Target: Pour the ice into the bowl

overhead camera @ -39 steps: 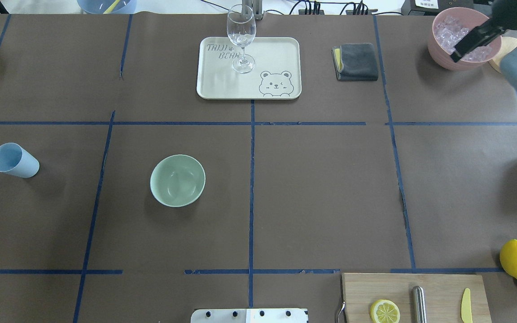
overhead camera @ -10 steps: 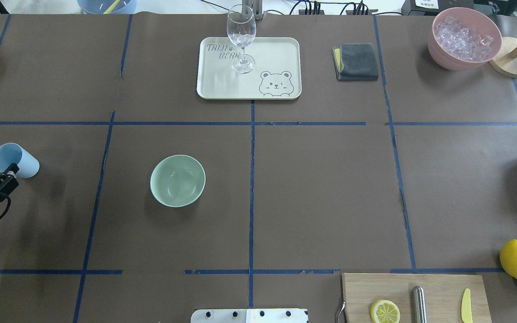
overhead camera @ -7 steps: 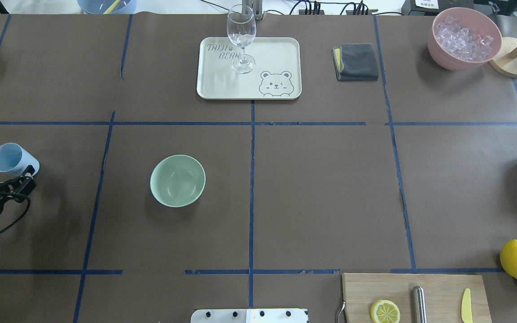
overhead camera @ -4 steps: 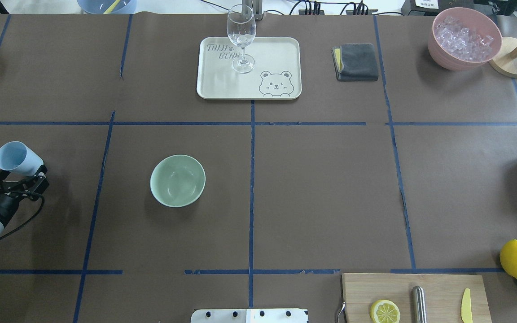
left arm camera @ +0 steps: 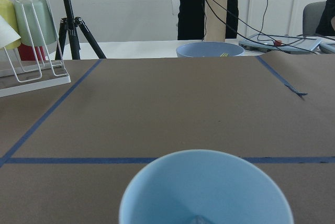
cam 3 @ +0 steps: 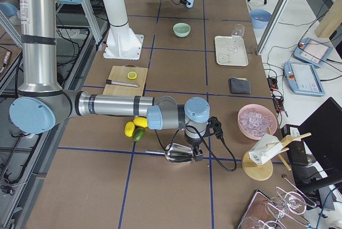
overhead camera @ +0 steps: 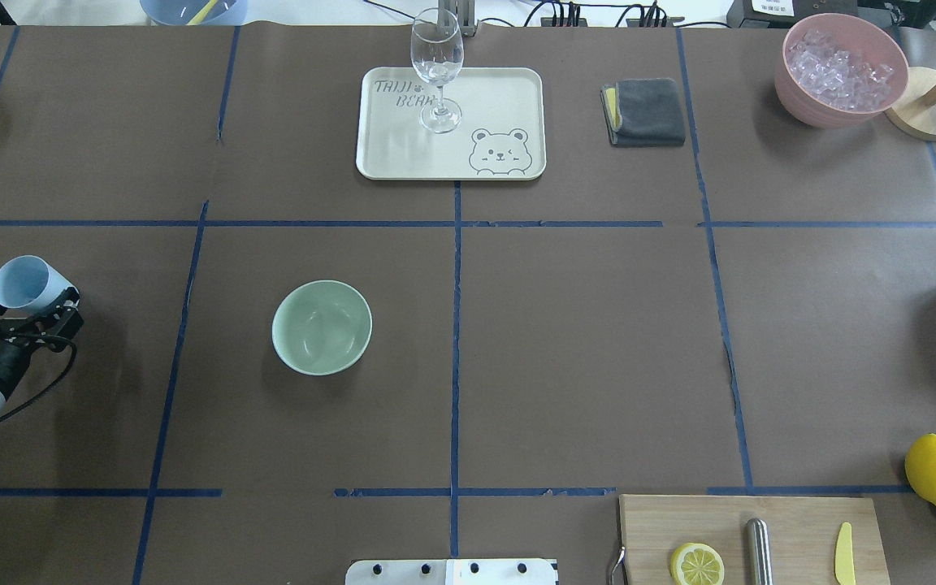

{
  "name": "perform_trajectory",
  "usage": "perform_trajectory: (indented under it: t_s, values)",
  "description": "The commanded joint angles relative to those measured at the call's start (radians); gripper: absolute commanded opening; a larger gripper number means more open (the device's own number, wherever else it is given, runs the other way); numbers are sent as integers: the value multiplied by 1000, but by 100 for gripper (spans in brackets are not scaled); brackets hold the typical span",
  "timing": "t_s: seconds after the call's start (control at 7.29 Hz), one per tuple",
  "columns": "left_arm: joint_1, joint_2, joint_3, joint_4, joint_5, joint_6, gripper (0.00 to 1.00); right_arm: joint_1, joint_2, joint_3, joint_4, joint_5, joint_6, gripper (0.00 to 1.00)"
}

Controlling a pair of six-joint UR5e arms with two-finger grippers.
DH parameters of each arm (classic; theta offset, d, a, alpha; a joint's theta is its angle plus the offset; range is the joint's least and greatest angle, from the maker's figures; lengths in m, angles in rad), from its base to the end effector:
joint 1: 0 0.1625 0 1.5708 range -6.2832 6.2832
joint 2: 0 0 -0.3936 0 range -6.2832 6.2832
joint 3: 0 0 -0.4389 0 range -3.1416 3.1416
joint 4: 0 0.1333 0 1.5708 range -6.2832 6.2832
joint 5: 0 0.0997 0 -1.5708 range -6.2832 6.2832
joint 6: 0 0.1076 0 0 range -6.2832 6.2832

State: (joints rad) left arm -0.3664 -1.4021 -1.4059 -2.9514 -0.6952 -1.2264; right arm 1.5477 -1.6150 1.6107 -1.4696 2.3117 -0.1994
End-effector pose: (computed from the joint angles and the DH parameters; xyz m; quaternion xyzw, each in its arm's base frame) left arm 0.3504 -0.3657 0.6424 0.5018 0.2967 -0.2206 0.7820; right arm 0.0485 -0.5297 0.6270 0.0768 -0.3562 -0.1208 0.9234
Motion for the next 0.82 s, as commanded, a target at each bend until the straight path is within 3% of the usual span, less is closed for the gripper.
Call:
perform_trajectory:
  t_s: [0.0,0.27,0.41,0.55,0.69]
  values:
    - [-9,-21,18,2,-1,2,98,0,3,0,0,-2,0,100]
    - [-8,-67,57,2,0,4,94,2,3,0,0,-2,0,100]
    - [-8,-67,58,2,-1,1,84,3,3,0,0,-2,0,100]
    - [-9,-67,56,-1,-1,-1,44,6,4,0,0,-2,0,100]
    - [-11,-66,51,-9,-3,1,12,6,4,0,0,-2,0,100]
